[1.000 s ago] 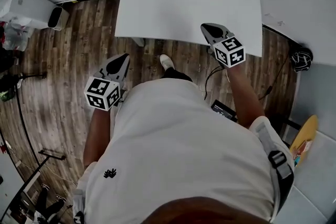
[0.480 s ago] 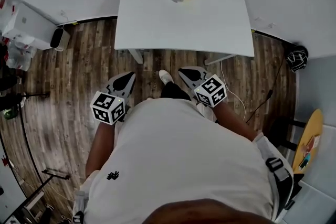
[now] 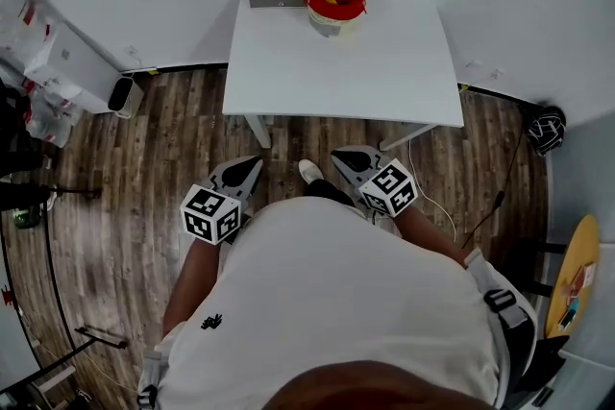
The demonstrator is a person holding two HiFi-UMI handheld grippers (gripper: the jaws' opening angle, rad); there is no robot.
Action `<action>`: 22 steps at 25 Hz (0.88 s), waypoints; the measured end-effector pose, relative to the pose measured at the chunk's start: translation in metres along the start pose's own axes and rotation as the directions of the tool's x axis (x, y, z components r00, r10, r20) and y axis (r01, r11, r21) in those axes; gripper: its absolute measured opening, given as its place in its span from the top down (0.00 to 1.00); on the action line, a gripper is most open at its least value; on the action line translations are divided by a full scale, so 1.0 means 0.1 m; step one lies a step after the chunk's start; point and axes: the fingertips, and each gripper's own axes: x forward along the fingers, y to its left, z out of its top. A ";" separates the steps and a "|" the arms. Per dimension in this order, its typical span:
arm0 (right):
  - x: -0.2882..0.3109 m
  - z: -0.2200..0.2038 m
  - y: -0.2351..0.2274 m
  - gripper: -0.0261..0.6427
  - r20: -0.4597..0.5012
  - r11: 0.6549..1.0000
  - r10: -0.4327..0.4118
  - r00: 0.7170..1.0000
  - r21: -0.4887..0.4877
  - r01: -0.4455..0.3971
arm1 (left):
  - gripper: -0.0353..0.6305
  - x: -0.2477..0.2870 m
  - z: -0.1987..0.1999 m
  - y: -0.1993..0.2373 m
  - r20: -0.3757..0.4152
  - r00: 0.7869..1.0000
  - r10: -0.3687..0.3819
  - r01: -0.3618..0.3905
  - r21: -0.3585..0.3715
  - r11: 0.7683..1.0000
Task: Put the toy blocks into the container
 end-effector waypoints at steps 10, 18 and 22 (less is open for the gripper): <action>-0.05 0.07 0.01 0.95 0.012 1.000 0.003 1.000 -0.026 -0.003 | 0.94 -0.06 -0.04 0.07 0.004 1.000 0.023 -0.023 -0.022 1.000; -0.06 0.06 0.09 0.95 0.016 1.000 0.008 1.000 -0.020 -0.008 | 0.94 -0.02 -0.11 0.06 -0.008 1.000 0.017 -0.018 -0.028 0.999; -0.05 0.03 0.16 0.95 0.004 1.000 0.011 1.000 -0.029 -0.011 | 0.94 -0.01 -0.16 0.07 -0.015 1.000 0.017 -0.017 -0.031 0.999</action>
